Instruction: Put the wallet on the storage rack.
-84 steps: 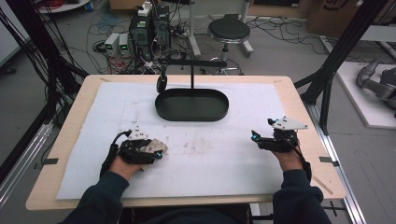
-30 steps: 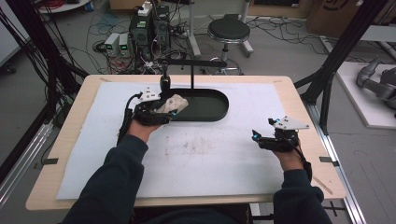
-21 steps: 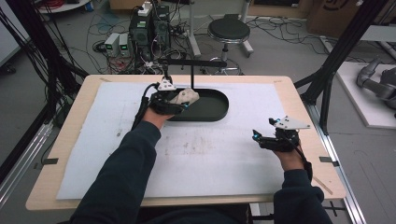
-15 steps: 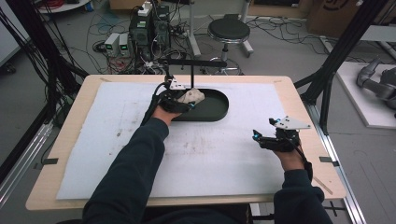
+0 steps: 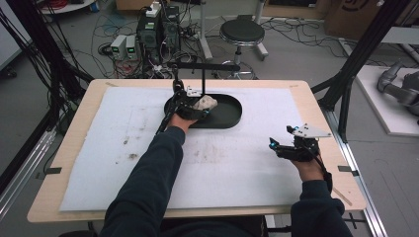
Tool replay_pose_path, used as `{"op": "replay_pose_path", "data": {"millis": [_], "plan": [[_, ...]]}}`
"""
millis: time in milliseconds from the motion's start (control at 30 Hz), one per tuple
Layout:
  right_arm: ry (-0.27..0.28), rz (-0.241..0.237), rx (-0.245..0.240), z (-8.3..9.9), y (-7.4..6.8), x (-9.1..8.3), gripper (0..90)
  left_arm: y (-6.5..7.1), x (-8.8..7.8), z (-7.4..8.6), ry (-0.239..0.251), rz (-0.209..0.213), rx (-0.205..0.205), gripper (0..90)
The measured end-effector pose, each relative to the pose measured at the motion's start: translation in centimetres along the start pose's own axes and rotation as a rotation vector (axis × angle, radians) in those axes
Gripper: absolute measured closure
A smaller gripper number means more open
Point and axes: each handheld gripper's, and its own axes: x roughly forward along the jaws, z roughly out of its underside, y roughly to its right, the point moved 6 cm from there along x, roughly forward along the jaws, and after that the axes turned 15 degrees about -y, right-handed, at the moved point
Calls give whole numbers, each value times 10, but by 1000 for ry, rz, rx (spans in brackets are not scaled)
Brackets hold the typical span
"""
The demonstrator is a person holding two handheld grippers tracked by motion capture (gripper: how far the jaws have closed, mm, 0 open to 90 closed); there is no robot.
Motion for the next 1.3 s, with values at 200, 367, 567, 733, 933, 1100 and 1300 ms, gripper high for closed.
{"op": "replay_pose_path", "data": {"millis": [200,367,567,733,933,1100,1300], "plan": [[2,2,-5,0,0,0,214,-3,7,3,-11,-13,-24,358],[2,1,-5,0,0,0,214,-2,1,2,-9,3,-33,332],[1,1,-9,1,0,0,215,2,-30,2,55,20,-62,377],[-3,-10,-4,3,-1,0,215,4,-67,16,174,58,-109,378],[-14,-24,-3,6,0,4,214,1,-108,53,276,51,-152,322],[-16,-25,-9,6,-1,5,214,-2,-133,84,315,48,-151,234],[-18,-25,-15,6,-2,5,214,-3,-150,109,340,19,-126,199]]}}
